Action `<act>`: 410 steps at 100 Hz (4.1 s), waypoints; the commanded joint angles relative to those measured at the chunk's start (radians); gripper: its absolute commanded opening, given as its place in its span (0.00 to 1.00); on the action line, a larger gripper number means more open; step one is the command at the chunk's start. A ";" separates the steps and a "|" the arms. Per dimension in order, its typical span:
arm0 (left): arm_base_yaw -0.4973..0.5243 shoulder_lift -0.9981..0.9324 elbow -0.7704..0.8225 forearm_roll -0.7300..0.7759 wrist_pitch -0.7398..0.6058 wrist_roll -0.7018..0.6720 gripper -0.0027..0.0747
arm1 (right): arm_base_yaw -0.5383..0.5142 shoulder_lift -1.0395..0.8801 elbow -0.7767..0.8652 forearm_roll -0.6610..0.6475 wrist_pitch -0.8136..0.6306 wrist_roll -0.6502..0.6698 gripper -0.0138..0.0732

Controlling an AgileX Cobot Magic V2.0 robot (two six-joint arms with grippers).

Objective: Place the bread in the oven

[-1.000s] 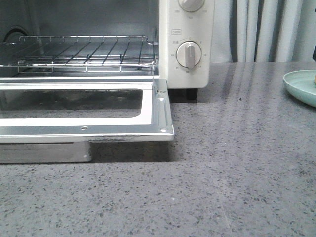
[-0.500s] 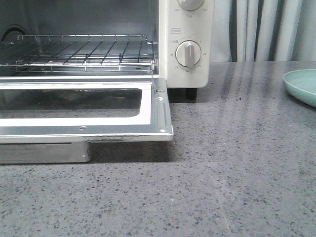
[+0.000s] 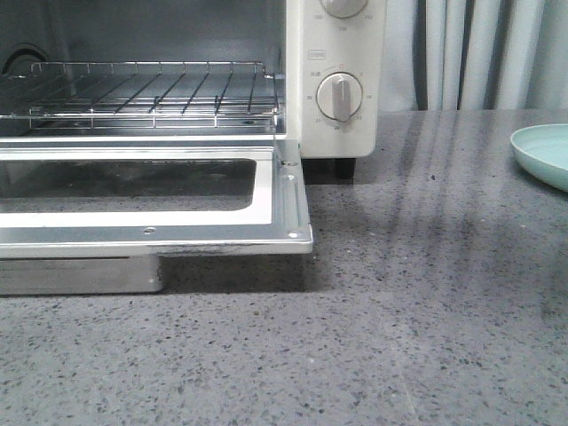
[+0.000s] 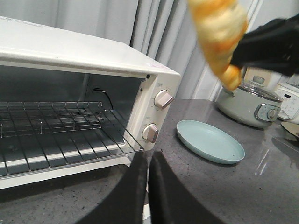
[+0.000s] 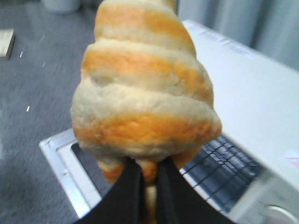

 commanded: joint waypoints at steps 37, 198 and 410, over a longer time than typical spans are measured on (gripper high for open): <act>0.003 0.012 -0.032 -0.011 -0.049 -0.005 0.01 | 0.008 0.416 -0.279 -0.102 0.125 -0.092 0.08; 0.003 0.012 -0.032 0.004 -0.041 -0.005 0.01 | -0.095 0.547 -0.425 -0.129 0.114 -0.065 0.65; 0.003 0.012 -0.032 0.186 -0.124 -0.005 0.01 | 0.117 -1.107 0.753 -0.673 0.094 0.406 0.08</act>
